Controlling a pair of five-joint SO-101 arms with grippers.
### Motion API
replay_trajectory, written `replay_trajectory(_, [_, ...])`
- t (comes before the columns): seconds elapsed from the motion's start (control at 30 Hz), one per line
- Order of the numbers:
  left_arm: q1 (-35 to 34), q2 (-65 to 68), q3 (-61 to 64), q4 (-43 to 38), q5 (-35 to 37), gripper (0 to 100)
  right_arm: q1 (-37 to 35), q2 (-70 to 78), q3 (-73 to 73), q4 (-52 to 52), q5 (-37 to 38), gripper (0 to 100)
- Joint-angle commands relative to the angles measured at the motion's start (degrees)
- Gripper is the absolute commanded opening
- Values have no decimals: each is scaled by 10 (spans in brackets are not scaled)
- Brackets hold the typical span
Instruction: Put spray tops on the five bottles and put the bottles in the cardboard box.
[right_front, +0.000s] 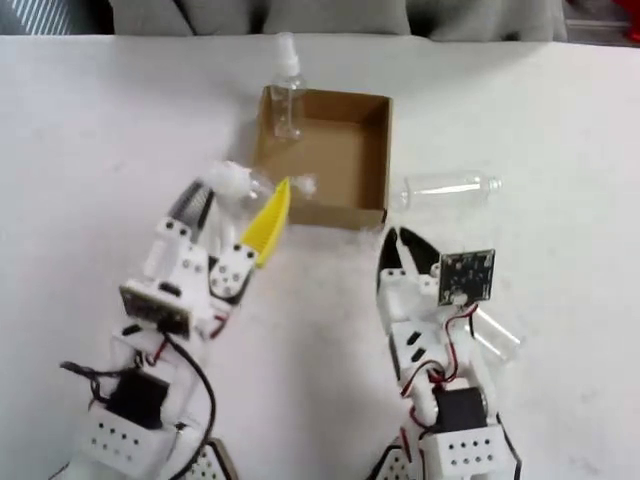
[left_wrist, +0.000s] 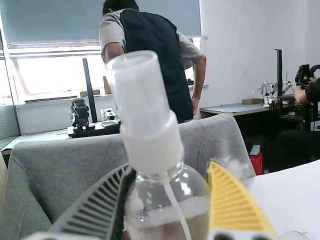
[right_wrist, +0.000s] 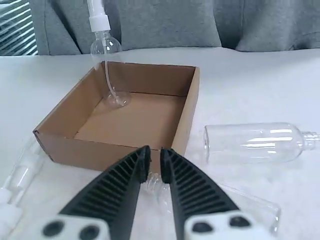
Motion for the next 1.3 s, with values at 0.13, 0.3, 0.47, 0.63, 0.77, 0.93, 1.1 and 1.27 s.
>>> replay_trajectory(0.13, [-4,334,-243,-56,-6,23,4,-37,4,51,3,15])
replay_trajectory(0.3, [-24,509,-257,-226,-5,23,4,-37,4,51,3,15])
replay_trajectory(0.47, [-59,691,-262,-416,-3,23,4,-37,4,51,3,15])
replay_trajectory(0.63, [-83,877,-323,-571,-2,23,4,-37,4,51,3,15])
replay_trajectory(0.77, [-98,995,-400,-615,-2,23,4,-37,4,51,3,15])
replay_trajectory(0.93, [-96,1079,-466,-618,-1,23,3,-37,4,51,3,15])
replay_trajectory(1.1, [-99,1132,-509,-618,-1,23,0,-37,4,51,3,15])
replay_trajectory(1.27, [-105,1195,-554,-618,-5,23,0,-37,4,51,4,18])
